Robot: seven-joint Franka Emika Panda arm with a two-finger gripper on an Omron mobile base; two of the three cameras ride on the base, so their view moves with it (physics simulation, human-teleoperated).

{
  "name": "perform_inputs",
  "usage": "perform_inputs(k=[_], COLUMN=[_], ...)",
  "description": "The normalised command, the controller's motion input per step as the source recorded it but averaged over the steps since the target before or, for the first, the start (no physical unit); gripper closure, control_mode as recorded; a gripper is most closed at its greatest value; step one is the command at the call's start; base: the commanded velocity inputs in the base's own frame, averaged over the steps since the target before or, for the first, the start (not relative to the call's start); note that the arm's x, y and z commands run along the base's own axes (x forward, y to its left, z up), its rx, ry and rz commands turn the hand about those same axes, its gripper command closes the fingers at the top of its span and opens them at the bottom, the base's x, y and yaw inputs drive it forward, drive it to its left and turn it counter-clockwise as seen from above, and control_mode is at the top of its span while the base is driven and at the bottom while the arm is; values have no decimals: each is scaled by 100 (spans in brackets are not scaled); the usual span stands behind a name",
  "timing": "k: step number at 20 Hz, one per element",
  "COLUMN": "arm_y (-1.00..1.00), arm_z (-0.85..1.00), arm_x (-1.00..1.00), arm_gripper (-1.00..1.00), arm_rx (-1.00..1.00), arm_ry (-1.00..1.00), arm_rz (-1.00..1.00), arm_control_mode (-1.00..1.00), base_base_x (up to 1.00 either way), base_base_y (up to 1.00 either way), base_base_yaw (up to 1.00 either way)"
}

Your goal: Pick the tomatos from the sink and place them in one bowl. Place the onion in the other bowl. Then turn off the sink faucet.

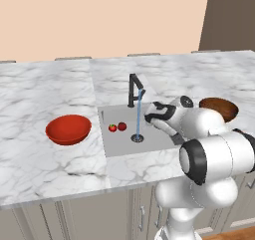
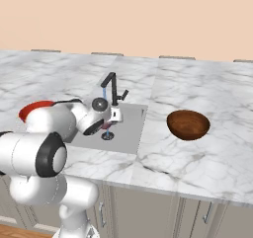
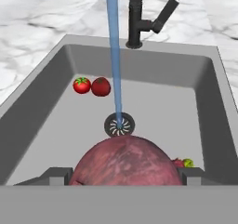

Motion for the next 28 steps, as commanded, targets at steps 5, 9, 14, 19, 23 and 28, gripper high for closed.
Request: perform_inputs(k=[5,9,14,19,23,28], arm_y=[-41,-41,-51,-64,-64,-66], arm_z=[74,47,9,1,9,16], arm_x=[0,2,7,6,5,6], arm_gripper=[100,100,100,100,100,100], arm_rx=[1,1,0,0,1,0], arm_ry=[19,18,8,3,3,1], arm_rz=[-7,-10,-9,-6,-6,-5], arm_control_mode=[-100,-100,-100,-100,-100,-100], base_base_x=[0,0,0,0,0,0], base_base_y=[0,0,0,0,0,0], base_base_yaw=[0,0,0,0,0,0])
